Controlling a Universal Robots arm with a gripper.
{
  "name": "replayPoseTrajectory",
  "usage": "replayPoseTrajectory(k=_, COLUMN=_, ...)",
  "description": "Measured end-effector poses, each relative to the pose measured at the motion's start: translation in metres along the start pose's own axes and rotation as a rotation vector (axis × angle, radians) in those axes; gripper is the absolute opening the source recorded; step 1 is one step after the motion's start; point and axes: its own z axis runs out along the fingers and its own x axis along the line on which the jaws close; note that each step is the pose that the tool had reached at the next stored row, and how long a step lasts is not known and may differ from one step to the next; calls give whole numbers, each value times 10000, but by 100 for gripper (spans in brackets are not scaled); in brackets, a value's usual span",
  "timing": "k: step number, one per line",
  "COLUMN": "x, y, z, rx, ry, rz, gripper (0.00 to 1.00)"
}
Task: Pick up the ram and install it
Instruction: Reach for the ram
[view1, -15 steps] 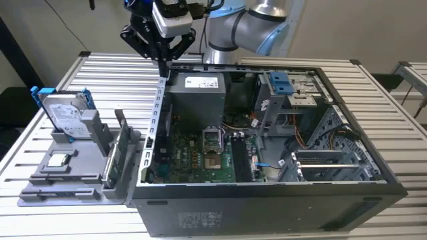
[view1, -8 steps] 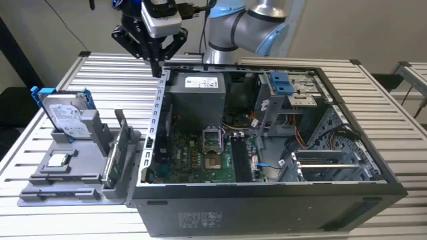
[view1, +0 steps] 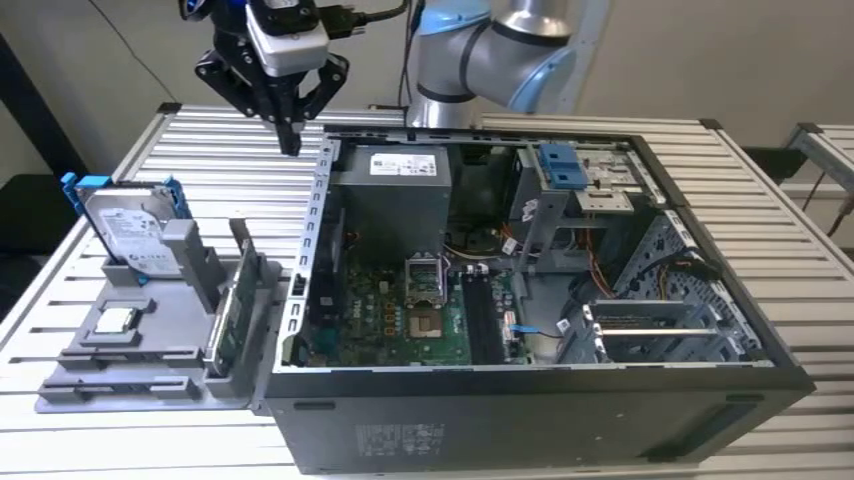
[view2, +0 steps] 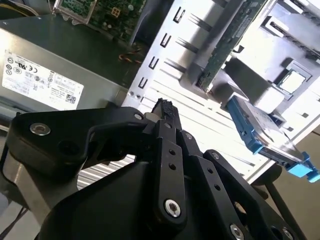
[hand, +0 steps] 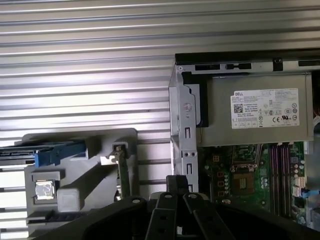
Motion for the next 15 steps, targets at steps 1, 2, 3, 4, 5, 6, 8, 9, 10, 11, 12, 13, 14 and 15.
replayPoseTrajectory(k=1, x=30, y=-3, z=-1, rx=1, ry=0, rz=0, gripper=11)
replayPoseTrajectory(k=2, x=65, y=-6, z=-1, rx=0, ry=0, rz=0, gripper=11)
replayPoseTrajectory(k=3, x=98, y=-11, z=-1, rx=0, ry=0, rz=1, gripper=11)
replayPoseTrajectory(k=4, x=130, y=-19, z=-2, rx=0, ry=-1, rz=1, gripper=11)
replayPoseTrajectory(k=5, x=157, y=-30, z=-2, rx=-1, ry=-1, rz=1, gripper=11)
replayPoseTrajectory(k=6, x=181, y=-42, z=-4, rx=0, ry=0, rz=1, gripper=11)
replayPoseTrajectory(k=8, x=224, y=-63, z=-5, rx=-1, ry=0, rz=1, gripper=11)
replayPoseTrajectory(k=9, x=247, y=-79, z=-5, rx=0, ry=0, rz=-1, gripper=11)
replayPoseTrajectory(k=10, x=271, y=-100, z=-6, rx=-1, ry=0, rz=-2, gripper=11)
replayPoseTrajectory(k=11, x=295, y=-122, z=-7, rx=-2, ry=-1, rz=-3, gripper=11)
replayPoseTrajectory(k=12, x=317, y=-144, z=-8, rx=-1, ry=0, rz=-7, gripper=11)
replayPoseTrajectory(k=13, x=340, y=-164, z=-9, rx=-1, ry=0, rz=-9, gripper=11)
replayPoseTrajectory(k=14, x=361, y=-185, z=-9, rx=-1, ry=0, rz=-14, gripper=11)
replayPoseTrajectory(k=15, x=380, y=-207, z=-10, rx=-1, ry=1, rz=-18, gripper=11)
